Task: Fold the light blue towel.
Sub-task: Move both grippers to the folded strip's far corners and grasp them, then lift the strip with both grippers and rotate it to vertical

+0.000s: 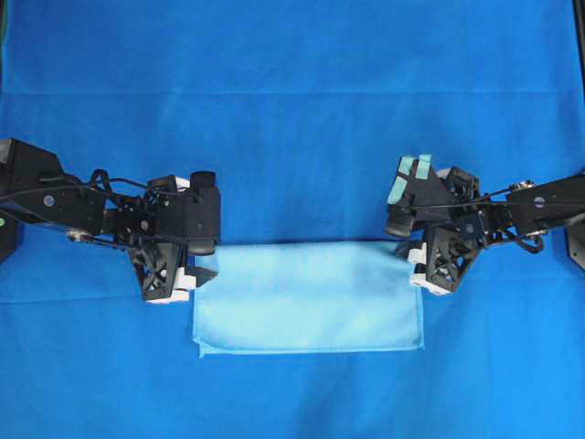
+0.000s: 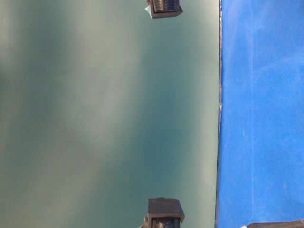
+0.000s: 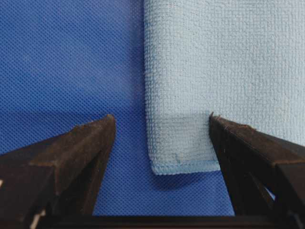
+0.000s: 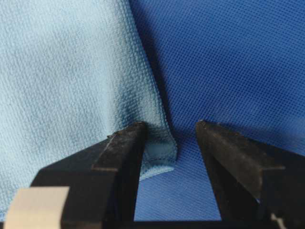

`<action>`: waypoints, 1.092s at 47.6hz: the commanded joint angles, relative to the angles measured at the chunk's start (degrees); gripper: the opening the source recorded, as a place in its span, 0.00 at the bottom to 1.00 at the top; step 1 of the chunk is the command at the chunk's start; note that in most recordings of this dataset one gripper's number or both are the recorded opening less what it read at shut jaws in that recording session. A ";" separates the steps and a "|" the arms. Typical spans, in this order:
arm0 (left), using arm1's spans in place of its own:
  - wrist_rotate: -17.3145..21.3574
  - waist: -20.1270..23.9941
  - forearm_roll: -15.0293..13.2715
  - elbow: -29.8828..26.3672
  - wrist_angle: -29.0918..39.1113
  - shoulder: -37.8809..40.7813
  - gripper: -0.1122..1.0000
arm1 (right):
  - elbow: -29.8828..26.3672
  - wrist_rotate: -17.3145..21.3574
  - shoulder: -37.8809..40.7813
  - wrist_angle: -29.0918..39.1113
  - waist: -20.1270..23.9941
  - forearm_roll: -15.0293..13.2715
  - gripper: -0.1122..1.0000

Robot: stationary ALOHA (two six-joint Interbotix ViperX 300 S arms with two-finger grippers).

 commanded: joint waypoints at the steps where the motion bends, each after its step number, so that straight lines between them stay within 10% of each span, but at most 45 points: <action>1: -0.18 -0.09 -0.09 -0.18 0.18 0.18 0.77 | -0.09 0.18 -0.09 -0.18 -0.09 0.09 0.60; 10: -0.44 -1.49 -0.09 -0.18 0.53 0.18 0.66 | -0.09 0.18 -0.09 0.09 0.00 0.18 0.60; 16: -0.53 -2.02 -0.09 -0.18 0.70 0.18 0.39 | 0.00 0.09 -0.09 0.18 0.26 -0.09 0.55; 23: -0.44 -2.46 -0.09 -0.18 0.88 0.26 0.12 | 0.00 -0.62 -0.26 0.18 1.14 -0.35 0.19; 52: 0.26 -2.46 -0.09 -5.45 11.95 -6.77 0.11 | 0.09 -0.62 -12.48 7.12 1.41 -0.35 0.11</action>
